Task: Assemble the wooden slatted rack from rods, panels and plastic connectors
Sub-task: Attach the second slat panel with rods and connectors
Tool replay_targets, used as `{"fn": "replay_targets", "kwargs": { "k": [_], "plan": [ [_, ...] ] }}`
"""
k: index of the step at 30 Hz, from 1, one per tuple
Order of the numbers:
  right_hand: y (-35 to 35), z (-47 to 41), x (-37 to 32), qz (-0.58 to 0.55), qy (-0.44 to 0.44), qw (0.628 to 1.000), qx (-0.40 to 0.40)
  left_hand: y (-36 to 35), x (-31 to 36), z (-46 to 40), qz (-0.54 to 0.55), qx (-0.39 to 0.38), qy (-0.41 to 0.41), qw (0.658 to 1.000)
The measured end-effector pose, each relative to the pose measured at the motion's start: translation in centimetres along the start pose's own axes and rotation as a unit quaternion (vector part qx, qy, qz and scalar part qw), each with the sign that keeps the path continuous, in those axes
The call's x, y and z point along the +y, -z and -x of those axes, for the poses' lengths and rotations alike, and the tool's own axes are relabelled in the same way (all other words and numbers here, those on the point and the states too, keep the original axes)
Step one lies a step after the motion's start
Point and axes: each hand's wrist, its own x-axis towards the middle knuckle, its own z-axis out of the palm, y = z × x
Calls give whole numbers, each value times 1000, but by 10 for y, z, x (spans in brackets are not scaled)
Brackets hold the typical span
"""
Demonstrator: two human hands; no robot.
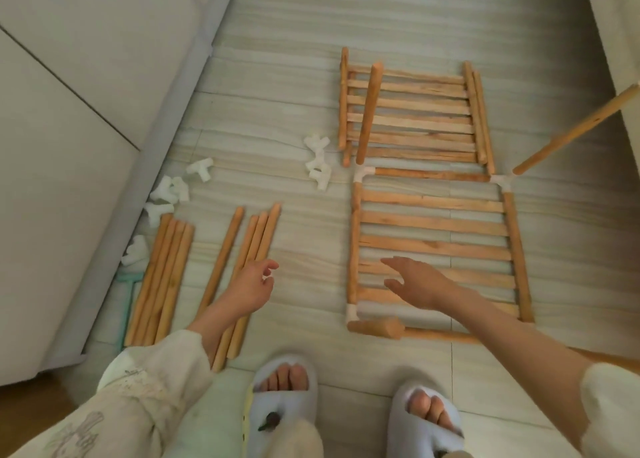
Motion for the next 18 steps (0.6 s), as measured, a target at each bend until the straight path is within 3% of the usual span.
{"fn": "replay_targets", "kwargs": {
  "k": [8, 13, 18],
  "plan": [
    [19, -62, 24, 117, -31, 992, 29, 0, 25, -81, -43, 11, -39, 998],
    [7, -75, 33, 114, -33, 993, -1, 5, 64, -125, -61, 103, -94, 988],
    [2, -74, 38, 123, -13, 992, 3, 10, 96, -167, -184, 151, -184, 954]
  ]
}}
